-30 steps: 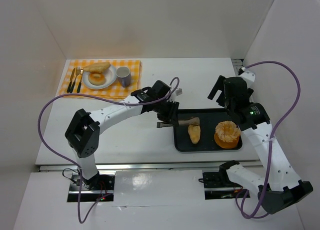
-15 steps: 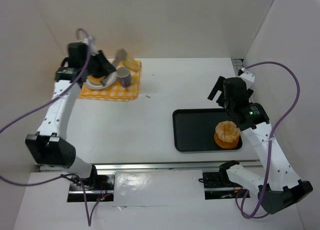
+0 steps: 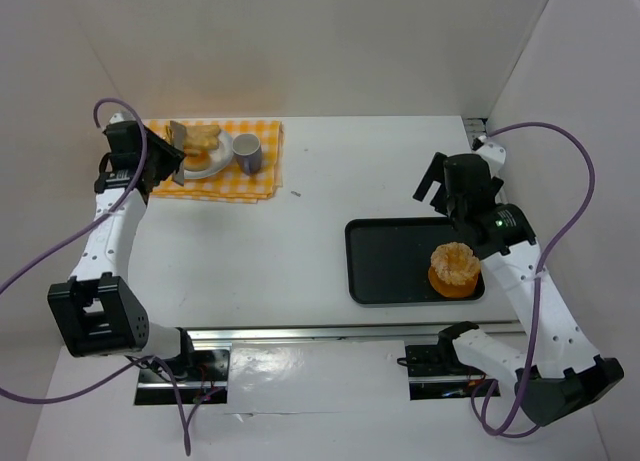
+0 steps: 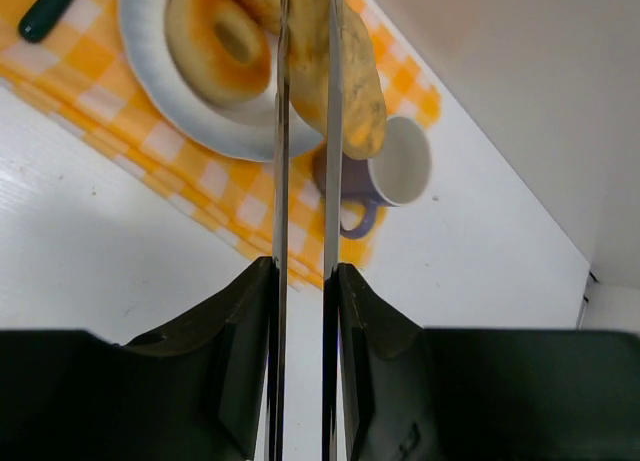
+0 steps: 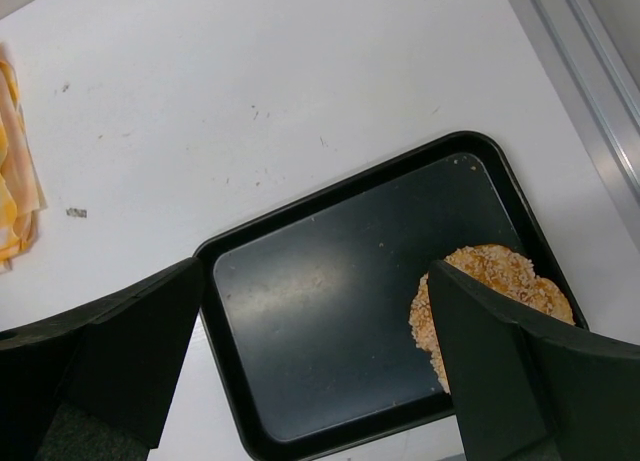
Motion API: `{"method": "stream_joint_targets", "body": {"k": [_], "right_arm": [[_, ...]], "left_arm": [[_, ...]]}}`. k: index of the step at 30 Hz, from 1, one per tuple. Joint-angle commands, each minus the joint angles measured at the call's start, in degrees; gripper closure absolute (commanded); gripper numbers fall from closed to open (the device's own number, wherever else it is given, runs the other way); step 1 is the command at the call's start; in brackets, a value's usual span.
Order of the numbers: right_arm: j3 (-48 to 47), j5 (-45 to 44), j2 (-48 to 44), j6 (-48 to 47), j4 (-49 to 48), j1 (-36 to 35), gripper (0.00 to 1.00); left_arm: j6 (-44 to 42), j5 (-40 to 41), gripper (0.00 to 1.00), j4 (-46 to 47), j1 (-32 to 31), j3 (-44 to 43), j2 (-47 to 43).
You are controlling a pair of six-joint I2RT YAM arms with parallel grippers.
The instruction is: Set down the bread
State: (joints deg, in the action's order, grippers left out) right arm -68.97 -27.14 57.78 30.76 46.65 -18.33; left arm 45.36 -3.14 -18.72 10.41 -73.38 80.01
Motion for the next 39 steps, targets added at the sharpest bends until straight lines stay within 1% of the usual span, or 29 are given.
{"method": "stream_joint_targets", "body": {"k": [1,5,8,11,13,14,17,19,21,22,25,26,29,32,39], "right_arm": [[0.1,-0.1,0.7,-0.5,-1.9,0.3,0.0],[0.1,-0.1,0.7,-0.5,-2.4,0.3,0.0],[0.1,-0.1,1.2,-0.5,-2.4,0.3,0.0],[0.1,-0.1,1.7,-0.5,-2.4,0.3,0.0],[0.6,0.5,1.7,-0.5,-3.0,0.3,0.0],[0.6,0.5,1.7,-0.5,-3.0,0.3,0.0],[0.6,1.0,2.3,-0.5,-3.0,0.3,0.0],[0.6,1.0,2.3,-0.5,-3.0,0.3,0.0],[0.6,1.0,2.3,-0.5,-3.0,0.3,0.0],[0.6,1.0,2.3,-0.5,-3.0,0.3,0.0],[0.6,1.0,2.3,-0.5,-3.0,0.3,0.0],[0.6,1.0,2.3,-0.5,-3.0,0.3,0.0],[0.6,1.0,2.3,-0.5,-3.0,0.3,0.0],[0.6,1.6,2.3,-0.5,-3.0,0.3,0.0],[0.1,2.1,2.8,-0.5,-3.5,0.3,0.0]], "left_arm": [[4.4,6.1,1.0,10.5,-0.2,4.3,-1.5],[6.1,10.2,1.0,14.9,-2.0,7.6,-0.7],[6.1,10.9,1.0,18.7,-2.0,10.4,-0.2],[7.2,10.9,1.0,19.4,-2.5,11.1,1.1],[8.6,12.1,1.0,20.8,-3.1,12.8,1.1],[8.6,12.8,0.98,23.3,-3.1,13.6,1.1],[9.4,15.3,0.97,24.2,-4.9,14.1,3.0],[9.9,16.7,0.9,24.2,-6.3,13.0,4.5],[9.9,16.7,0.82,22.0,-6.8,10.4,7.3],[9.9,17.2,0.71,20.2,-7.3,9.6,7.9],[9.9,18.3,0.55,19.7,-8.4,9.0,8.5],[9.9,18.3,0.45,19.7,-8.4,9.0,7.8],[9.3,19.5,0.44,19.7,-8.9,9.6,6.3],[8.7,21.0,0.31,18.1,-8.9,9.6,4.9],[6.0,26.3,0.31,15.8,-10.0,9.1,-0.6]]}}
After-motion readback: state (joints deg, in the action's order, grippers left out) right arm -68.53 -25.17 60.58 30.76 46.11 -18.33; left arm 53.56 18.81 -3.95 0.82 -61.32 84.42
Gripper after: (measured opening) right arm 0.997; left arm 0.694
